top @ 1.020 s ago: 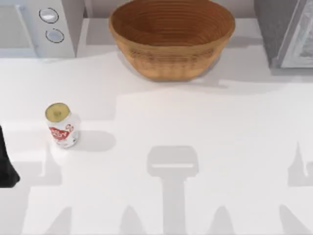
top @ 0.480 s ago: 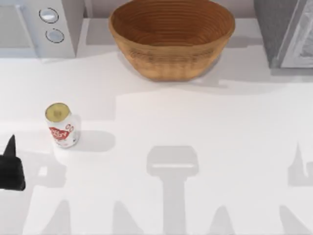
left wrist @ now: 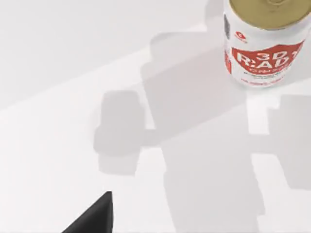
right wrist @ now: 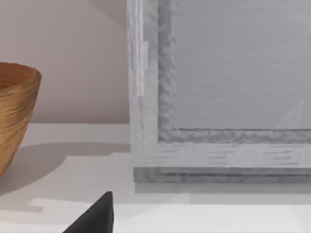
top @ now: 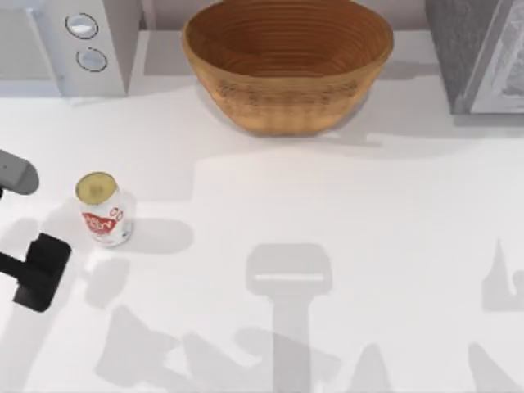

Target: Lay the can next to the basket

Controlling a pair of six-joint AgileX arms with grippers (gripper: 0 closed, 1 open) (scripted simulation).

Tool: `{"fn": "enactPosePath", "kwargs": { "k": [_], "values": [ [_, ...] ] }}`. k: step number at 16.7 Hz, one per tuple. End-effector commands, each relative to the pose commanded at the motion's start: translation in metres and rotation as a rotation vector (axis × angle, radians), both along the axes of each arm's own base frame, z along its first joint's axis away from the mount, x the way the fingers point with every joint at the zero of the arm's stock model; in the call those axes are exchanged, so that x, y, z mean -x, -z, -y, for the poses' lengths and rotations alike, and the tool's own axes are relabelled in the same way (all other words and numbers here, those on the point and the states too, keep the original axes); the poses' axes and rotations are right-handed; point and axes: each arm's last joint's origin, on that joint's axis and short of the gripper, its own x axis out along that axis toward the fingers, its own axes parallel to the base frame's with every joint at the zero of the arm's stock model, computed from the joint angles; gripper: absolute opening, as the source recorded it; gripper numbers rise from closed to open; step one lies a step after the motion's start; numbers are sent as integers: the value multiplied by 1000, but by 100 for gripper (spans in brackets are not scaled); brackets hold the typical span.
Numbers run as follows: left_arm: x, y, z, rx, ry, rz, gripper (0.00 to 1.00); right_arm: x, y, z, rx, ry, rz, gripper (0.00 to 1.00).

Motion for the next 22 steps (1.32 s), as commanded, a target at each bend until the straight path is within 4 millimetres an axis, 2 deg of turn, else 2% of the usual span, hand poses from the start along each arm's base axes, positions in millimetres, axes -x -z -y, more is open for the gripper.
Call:
{"fn": "enactPosePath", "kwargs": {
  "k": [5,9,12,16,22],
  "values": [
    [-72,-12,22,-119,160,-340,100,0,0,0,0,0,0,100],
    [-129,-6,42,-174,263,-534,100,0,0,0,0,0,0,100],
    [-162,1,54,-193,314,-614,100,0,0,0,0,0,0,100],
    [-187,5,64,-201,345,-648,100,0,0,0,0,0,0,100],
    [-189,5,62,-200,340,-646,100,0,0,0,0,0,0,100]
  ]
}}
